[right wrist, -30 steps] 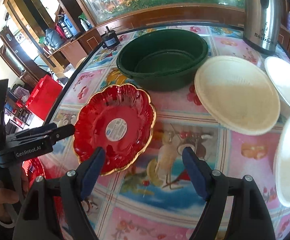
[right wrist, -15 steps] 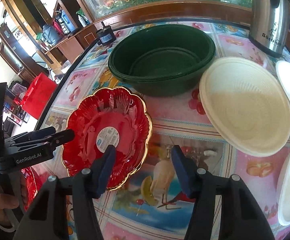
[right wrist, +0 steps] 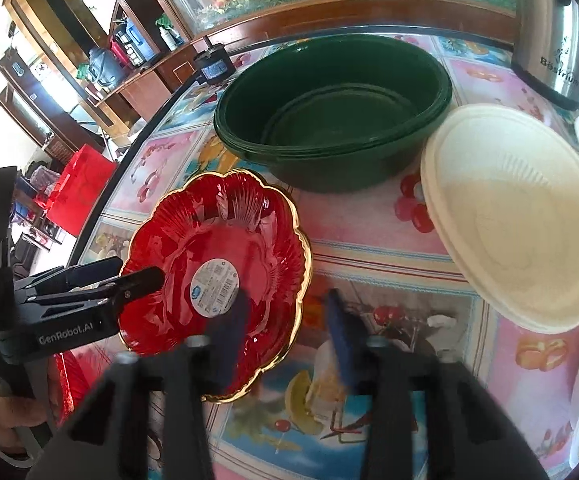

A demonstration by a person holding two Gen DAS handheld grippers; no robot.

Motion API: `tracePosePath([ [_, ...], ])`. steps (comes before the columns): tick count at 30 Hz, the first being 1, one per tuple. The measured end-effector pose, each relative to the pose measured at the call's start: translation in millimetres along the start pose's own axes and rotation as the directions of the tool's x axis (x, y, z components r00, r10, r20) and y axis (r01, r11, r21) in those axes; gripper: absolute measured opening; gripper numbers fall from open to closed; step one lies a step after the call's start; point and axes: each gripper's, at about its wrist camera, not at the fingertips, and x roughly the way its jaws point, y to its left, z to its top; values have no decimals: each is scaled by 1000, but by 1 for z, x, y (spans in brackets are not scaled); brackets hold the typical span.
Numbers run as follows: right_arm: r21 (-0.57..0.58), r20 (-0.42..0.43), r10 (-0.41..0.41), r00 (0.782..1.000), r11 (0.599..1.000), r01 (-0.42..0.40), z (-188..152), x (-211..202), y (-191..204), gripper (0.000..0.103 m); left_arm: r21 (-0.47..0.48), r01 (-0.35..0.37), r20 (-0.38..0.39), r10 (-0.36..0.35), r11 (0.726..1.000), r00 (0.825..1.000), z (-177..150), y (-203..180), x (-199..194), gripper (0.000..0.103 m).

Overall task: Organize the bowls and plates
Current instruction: 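Close the right tool on the rim of the stickered red plate, then lift the stickered red plate with the right tool toward the left tool's plate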

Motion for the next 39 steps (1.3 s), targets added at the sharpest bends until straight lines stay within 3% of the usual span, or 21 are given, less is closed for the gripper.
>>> tracePosePath([
  [4, -25, -1, 33, 999, 999, -33, -2, 3, 0, 13, 43, -34, -11, 34, 998, 999, -1, -5, 3, 22],
  [13, -53, 19, -20, 1000, 998, 21, -5, -1, 2, 11, 36, -14, -3, 14, 999, 1000, -5, -2, -2, 19],
  [30, -61, 53, -3, 999, 998, 6, -15, -26, 22, 11, 26, 40, 43, -41, 999, 998, -33, 5, -54, 17],
  [39, -106, 74, 26, 997, 994, -18, -29, -45, 46, 11, 2, 60, 88, -60, 998, 994, -65, 26, -96, 17],
])
